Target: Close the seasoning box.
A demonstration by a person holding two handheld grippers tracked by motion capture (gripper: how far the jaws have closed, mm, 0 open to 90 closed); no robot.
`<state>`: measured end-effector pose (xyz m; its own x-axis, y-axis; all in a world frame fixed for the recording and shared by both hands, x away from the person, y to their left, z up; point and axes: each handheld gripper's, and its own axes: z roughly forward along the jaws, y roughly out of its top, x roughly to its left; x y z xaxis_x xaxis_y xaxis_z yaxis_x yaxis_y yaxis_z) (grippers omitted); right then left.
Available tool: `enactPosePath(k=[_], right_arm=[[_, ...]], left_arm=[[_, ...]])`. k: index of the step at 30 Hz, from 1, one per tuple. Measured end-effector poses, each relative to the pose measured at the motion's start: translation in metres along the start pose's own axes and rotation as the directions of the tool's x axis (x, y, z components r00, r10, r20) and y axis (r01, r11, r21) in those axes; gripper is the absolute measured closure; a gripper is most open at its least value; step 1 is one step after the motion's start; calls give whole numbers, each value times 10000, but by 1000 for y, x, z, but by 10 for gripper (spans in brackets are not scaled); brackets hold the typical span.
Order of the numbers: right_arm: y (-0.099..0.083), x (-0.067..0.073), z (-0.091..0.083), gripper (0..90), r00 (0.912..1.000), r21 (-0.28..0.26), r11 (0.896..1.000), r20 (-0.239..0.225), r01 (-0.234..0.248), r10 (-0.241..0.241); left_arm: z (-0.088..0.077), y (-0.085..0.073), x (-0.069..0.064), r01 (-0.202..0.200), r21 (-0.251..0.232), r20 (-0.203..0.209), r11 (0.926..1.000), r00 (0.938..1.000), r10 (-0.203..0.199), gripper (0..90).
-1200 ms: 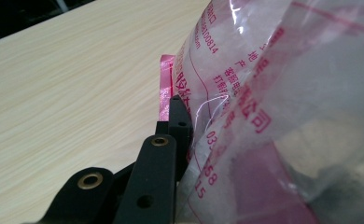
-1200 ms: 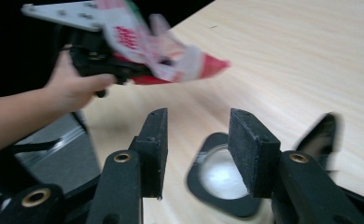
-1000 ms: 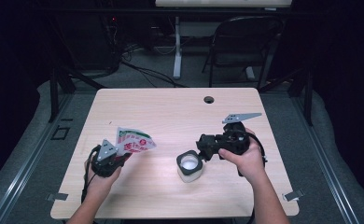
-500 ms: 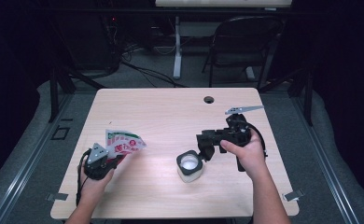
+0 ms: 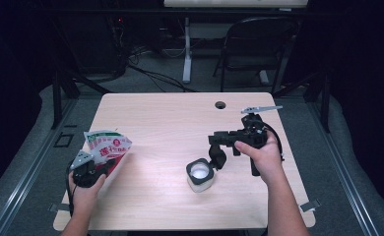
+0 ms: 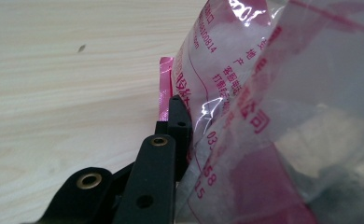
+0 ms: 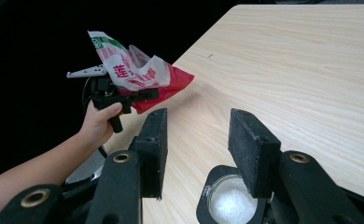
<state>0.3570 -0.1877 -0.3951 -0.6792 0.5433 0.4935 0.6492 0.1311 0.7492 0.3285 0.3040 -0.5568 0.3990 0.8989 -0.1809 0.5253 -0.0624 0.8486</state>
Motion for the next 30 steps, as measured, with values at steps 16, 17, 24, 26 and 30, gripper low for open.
enactPosePath(k=[16, 17, 24, 26, 30], right_arm=[[-2, -9, -3, 576, 9996, -145, 9995, 103, -273, 274], [-2, -10, -3, 576, 9996, -233, 9993, 63, -291, 293], [-1, -10, 0, 573, 9996, -162, 9995, 61, -274, 275], [0, -11, 1, 573, 9996, -145, 9995, 25, -278, 278], [0, -11, 2, 573, 9996, -173, 9995, -18, -280, 280]], left_arm=[[6, -11, 15, 966, 364, -95, 9947, 9953, -963, 665], [5, -11, 14, 972, 268, -123, 9949, 9952, -969, 631], [0, -10, 5, 383, -172, -334, 9991, 9987, -389, 443], [-2, -9, 1, 220, -337, -327, 9992, 9992, -231, 415], [-11, -4, -4, 166, -723, 56, 9972, 9999, -162, 395]])
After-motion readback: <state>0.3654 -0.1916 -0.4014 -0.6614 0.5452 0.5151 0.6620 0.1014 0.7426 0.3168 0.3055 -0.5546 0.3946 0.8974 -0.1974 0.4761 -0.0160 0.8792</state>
